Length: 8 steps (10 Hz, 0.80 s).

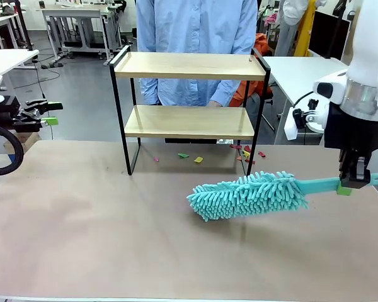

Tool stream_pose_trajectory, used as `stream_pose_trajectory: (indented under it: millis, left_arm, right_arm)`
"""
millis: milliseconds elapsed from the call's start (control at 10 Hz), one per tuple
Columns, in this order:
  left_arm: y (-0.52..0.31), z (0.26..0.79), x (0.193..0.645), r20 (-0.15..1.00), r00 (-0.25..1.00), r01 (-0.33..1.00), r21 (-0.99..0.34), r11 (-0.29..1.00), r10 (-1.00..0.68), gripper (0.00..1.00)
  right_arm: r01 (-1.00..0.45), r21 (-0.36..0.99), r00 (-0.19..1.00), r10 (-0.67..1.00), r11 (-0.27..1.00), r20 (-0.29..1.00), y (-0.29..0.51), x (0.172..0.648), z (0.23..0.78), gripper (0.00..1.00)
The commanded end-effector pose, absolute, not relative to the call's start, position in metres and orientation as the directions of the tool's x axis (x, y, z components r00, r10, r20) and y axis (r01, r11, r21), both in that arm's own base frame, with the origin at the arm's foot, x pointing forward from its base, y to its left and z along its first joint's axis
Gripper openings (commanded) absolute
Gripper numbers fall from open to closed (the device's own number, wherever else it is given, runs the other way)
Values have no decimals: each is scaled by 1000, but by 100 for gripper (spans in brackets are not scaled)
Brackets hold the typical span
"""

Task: Clean the shelf.
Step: Clean the specific section of the Shelf indicated by the human with the Duster.

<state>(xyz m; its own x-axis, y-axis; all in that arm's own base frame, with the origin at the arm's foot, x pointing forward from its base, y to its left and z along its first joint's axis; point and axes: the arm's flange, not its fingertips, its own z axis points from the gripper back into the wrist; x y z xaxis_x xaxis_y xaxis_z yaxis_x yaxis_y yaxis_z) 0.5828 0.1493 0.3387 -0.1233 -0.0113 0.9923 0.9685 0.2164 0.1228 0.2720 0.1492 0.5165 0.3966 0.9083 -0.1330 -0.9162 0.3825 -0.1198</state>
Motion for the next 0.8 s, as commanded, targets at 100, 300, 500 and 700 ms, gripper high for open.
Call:
stream_pose_trajectory:
  millis: [100,300,500,700]
  left_arm:
    - [148,342,581,992,-128,969,128,213,-14,100]
    - [148,342,581,992,-128,969,128,213,-14,100]
    - [148,342,581,992,-128,969,128,213,-14,100]
    - [148,342,581,992,-128,969,128,213,-14,100]
  right_arm:
    - [-912,-127,406,904,390,-132,153,273,522,13]
    - [-912,-127,406,904,390,-132,153,273,522,13]
    - [-912,-127,406,904,390,-132,153,273,522,13]
    - [-912,-127,406,904,390,-132,153,273,522,13]
